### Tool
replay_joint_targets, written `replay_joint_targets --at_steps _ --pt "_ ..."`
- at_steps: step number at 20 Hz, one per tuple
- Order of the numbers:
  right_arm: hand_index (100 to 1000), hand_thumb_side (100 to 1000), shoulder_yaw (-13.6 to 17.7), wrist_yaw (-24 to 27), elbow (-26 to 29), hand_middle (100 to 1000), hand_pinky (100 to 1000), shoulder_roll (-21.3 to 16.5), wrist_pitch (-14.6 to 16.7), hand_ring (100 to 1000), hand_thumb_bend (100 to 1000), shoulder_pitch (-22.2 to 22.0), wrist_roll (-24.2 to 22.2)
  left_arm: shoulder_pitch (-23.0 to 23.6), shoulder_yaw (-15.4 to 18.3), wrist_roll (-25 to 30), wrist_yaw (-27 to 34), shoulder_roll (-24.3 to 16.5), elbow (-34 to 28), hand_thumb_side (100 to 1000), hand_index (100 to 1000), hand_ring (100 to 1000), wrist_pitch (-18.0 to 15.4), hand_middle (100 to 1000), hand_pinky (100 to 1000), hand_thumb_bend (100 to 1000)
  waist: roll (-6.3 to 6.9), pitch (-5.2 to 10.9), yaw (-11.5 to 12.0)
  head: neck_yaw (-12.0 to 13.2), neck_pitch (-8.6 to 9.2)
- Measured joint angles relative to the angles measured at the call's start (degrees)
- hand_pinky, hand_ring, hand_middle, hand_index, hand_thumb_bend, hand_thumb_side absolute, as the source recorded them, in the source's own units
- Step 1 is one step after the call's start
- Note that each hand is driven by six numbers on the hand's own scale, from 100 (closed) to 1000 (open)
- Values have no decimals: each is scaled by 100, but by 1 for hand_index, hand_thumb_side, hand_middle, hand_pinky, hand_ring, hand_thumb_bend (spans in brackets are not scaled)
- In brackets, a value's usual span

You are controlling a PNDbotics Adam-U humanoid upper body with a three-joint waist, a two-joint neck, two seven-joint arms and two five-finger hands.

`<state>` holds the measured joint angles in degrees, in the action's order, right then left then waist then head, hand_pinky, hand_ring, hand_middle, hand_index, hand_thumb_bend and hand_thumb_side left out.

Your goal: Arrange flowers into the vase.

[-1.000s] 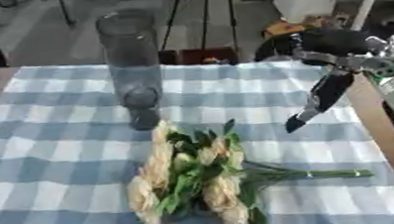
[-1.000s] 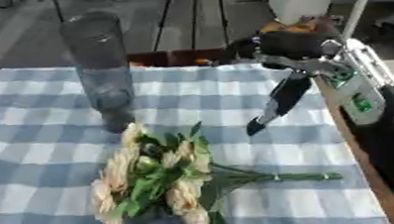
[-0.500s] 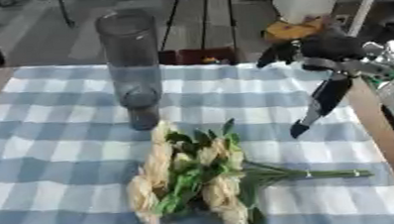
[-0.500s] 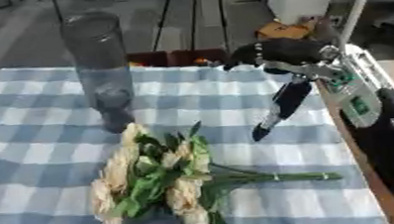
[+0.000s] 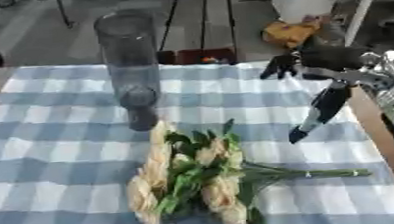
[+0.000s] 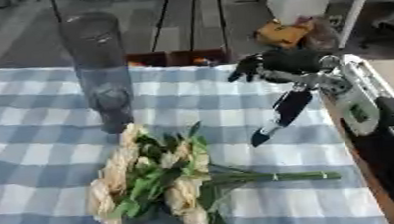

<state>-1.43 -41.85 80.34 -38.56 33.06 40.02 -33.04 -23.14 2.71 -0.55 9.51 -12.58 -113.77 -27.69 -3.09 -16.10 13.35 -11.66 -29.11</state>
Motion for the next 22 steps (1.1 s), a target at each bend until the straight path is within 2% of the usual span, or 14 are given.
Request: replay_joint_targets --at_steps 3,7,12,13,22 --pt "872 699 25 227 33 701 484 1 0 563 881 -184 0 0 0 -1 0 0 0 889 891 679 1 609 565 100 -2 32 -33 12 0" --pt "863 689 106 489 147 689 463 18 0 559 875 -398 0 0 0 -7 0 0 0 887 891 682 7 612 567 100 -3 58 -78 59 -13" --pt "839 709 233 623 270 678 505 59 0 595 834 -556 0 2 1 -26 -1 0 0 886 891 682 25 613 567 100 -16 114 -143 102 -112" --pt "829 708 247 636 276 668 519 70 0 600 802 -580 0 4 1 -28 -1 0 0 885 891 682 27 614 568 102 -19 121 -149 102 -121" --pt "791 709 206 849 344 645 554 262 85 604 688 -768 85 17 0 -28 -1 0 0 883 892 683 29 615 568 105 -16 168 -203 101 -159"
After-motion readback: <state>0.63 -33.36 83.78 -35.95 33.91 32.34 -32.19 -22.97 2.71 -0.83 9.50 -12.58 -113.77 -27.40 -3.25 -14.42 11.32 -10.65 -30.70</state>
